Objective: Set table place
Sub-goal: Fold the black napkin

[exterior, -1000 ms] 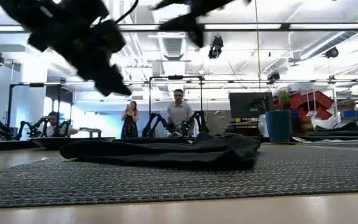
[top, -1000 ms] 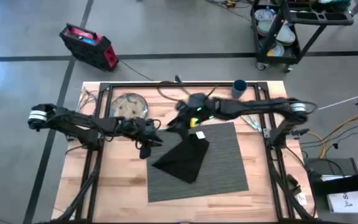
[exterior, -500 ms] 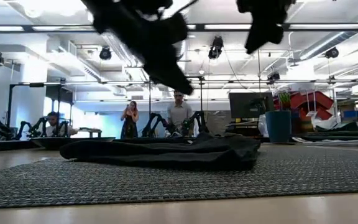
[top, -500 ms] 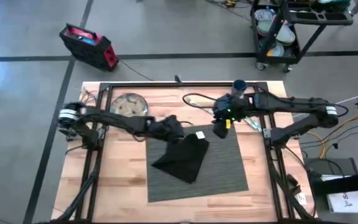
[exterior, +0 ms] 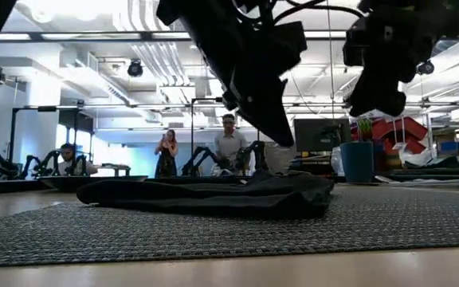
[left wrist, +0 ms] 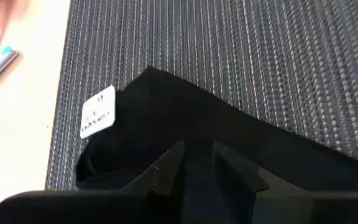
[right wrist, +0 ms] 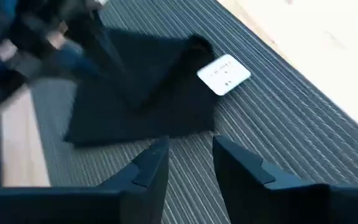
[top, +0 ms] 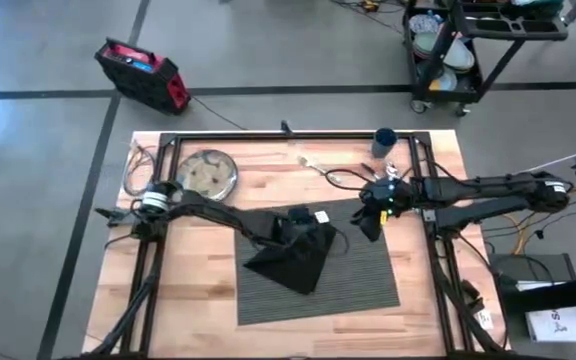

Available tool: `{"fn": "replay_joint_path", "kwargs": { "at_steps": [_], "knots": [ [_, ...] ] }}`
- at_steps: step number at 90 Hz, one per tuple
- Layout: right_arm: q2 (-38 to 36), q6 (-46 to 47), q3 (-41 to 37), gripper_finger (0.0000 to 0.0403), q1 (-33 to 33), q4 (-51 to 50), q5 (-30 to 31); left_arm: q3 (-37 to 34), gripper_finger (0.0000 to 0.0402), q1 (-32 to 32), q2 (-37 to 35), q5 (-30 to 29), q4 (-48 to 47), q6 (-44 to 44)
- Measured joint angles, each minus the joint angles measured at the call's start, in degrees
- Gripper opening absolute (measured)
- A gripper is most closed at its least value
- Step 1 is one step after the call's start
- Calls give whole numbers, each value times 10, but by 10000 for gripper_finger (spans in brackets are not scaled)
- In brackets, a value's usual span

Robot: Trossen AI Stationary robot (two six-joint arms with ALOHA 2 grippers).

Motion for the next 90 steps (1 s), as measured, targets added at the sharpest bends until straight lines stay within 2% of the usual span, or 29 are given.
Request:
{"fn": "replay_joint_path", "kwargs": {
  "at_steps": [26,53,66,90],
  "knots": [
    [-20,10,-45,134,0,19,5,-8,66,-25,9,-48,11,-33],
    [-16,-3,-45,127,0,25,20,-12,71,-32,38,-37,29,-57],
    [-15,-6,-45,118,0,25,20,-13,96,-34,44,-33,31,-69],
    [-15,-7,-45,108,0,26,19,-16,177,-35,44,-33,28,-70]
  ]
}}
